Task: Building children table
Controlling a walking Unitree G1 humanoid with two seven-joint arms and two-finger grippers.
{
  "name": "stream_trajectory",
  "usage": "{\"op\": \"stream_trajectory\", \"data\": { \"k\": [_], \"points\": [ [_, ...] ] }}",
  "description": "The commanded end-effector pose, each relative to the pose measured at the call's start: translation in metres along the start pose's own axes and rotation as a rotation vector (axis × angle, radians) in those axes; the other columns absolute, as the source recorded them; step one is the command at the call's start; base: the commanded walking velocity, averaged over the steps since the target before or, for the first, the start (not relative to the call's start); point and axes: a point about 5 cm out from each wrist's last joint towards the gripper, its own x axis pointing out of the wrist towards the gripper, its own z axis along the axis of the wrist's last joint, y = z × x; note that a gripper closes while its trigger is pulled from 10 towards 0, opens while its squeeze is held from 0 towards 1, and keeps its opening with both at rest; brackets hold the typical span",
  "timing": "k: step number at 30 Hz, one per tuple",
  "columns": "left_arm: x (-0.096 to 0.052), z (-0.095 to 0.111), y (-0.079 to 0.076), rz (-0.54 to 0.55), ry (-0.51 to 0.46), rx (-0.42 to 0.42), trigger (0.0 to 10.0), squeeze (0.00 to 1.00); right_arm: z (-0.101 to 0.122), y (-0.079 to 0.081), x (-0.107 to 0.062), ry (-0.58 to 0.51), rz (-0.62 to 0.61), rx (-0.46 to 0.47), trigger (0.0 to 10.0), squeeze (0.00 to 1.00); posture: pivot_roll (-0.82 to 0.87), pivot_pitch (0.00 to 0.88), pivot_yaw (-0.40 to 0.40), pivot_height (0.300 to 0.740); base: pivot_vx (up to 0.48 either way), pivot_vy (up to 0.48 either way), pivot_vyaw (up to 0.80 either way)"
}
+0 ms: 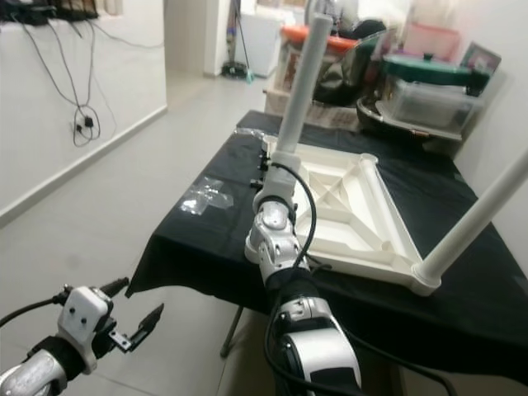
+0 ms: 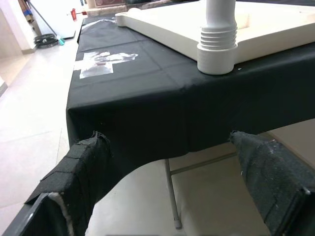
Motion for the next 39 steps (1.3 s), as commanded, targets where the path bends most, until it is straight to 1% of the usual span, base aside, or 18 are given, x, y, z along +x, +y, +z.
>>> {"op": "stream_trajectory", "data": {
  "k": [1,2,3,7,8,11,15,20,21,23,24,25,26,31,32,34,36,39],
  "points": [
    [-0.001,-0.002,-0.004,0.000,0.008,-0.005,10.0,0.00,-0.015,-0.010,0.001,0.080,-0.018,-0.007,10.0,0.15,0.06,0.000,-0.151,0.740,0.000,0.000,0.00],
    [-0.001,-0.002,-0.004,0.000,0.008,-0.005,10.0,0.00,-0.015,-0.010,0.001,0.080,-0.018,-0.007,10.0,0.15,0.06,0.000,-0.151,0.740,0.000,0.000,0.00],
    [-0.001,-0.003,-0.004,0.000,0.010,-0.006,10.0,0.00,-0.012,-0.012,-0.001,0.063,-0.028,0.006,10.0,1.00,0.06,0.000,-0.145,0.740,0.000,0.000,0.00],
    [0.000,-0.002,-0.002,-0.005,0.010,0.002,10.0,0.00,0.008,-0.020,0.000,0.010,0.004,0.023,10.0,1.00,0.05,0.000,-0.137,0.740,0.000,0.000,0.00],
    [0.001,-0.002,0.000,-0.006,0.009,0.005,10.0,0.00,0.019,-0.023,0.001,-0.026,0.042,0.059,10.0,0.00,0.05,0.000,-0.135,0.740,0.000,0.000,0.00],
    [0.001,-0.002,0.001,-0.004,0.009,0.008,10.0,0.00,0.034,-0.027,0.003,-0.077,0.107,0.107,10.0,0.00,0.05,0.000,-0.134,0.740,0.000,0.000,0.00],
    [0.001,-0.003,0.001,-0.004,0.011,0.011,10.0,0.00,0.054,-0.026,0.005,-0.127,0.409,0.196,10.0,0.00,0.04,0.000,-0.133,0.740,0.000,0.000,0.00],
    [0.003,-0.003,0.000,-0.009,0.007,0.009,10.0,0.00,0.056,-0.026,0.003,-0.121,0.606,0.145,10.0,0.00,0.04,0.000,-0.132,0.740,0.000,0.000,0.00],
    [0.003,-0.003,-0.001,-0.010,0.006,0.009,10.0,0.00,0.054,-0.026,0.004,-0.109,0.630,0.132,5.0,0.00,0.04,0.000,-0.132,0.740,0.000,0.000,0.00],
    [0.004,-0.003,0.000,-0.010,0.006,0.010,10.0,0.00,0.052,-0.026,0.005,-0.096,0.651,0.128,3.7,0.00,0.04,0.000,-0.135,0.740,0.000,0.000,0.00],
    [0.004,-0.003,0.000,-0.010,0.006,0.010,10.0,0.00,0.052,-0.026,0.005,-0.096,0.651,0.128,3.7,0.00,0.04,0.000,-0.135,0.740,0.000,0.000,0.00],
    [0.004,-0.003,0.001,-0.010,0.005,0.012,10.0,0.00,0.047,-0.027,0.007,-0.079,0.645,0.116,0.0,0.00,0.05,0.000,-0.137,0.740,0.000,0.000,0.00],
    [0.004,-0.003,0.001,-0.010,0.005,0.012,10.0,0.00,0.047,-0.027,0.007,-0.079,0.645,0.116,0.0,0.00,0.05,0.000,-0.137,0.740,0.000,0.000,0.00],
    [0.004,-0.003,0.005,-0.004,0.005,0.022,10.0,0.00,0.037,-0.032,0.017,-0.016,0.495,0.094,0.0,0.00,0.06,0.000,-0.144,0.740,0.000,0.000,0.00],
    [0.004,-0.003,0.005,-0.002,0.005,0.024,10.0,0.00,0.031,-0.046,0.023,0.018,0.278,0.071,0.0,0.00,0.06,0.000,-0.145,0.740,0.000,0.000,0.00],
    [0.004,-0.003,0.005,-0.002,0.005,0.024,10.0,0.00,0.031,-0.046,0.023,0.018,0.278,0.071,0.0,0.00,0.06,0.000,-0.145,0.740,0.000,0.000,0.00],
    [0.003,-0.003,0.004,0.000,0.005,0.021,10.0,0.00,0.011,-0.059,0.014,0.037,-0.111,0.033,0.0,0.00,0.06,0.000,-0.142,0.740,0.000,0.000,0.00],
    [0.003,-0.003,0.002,-0.001,0.003,0.017,10.0,0.00,0.002,-0.045,-0.005,0.026,-0.187,0.039,0.0,0.00,0.06,0.000,-0.138,0.740,0.000,0.000,0.00]
  ]
}}
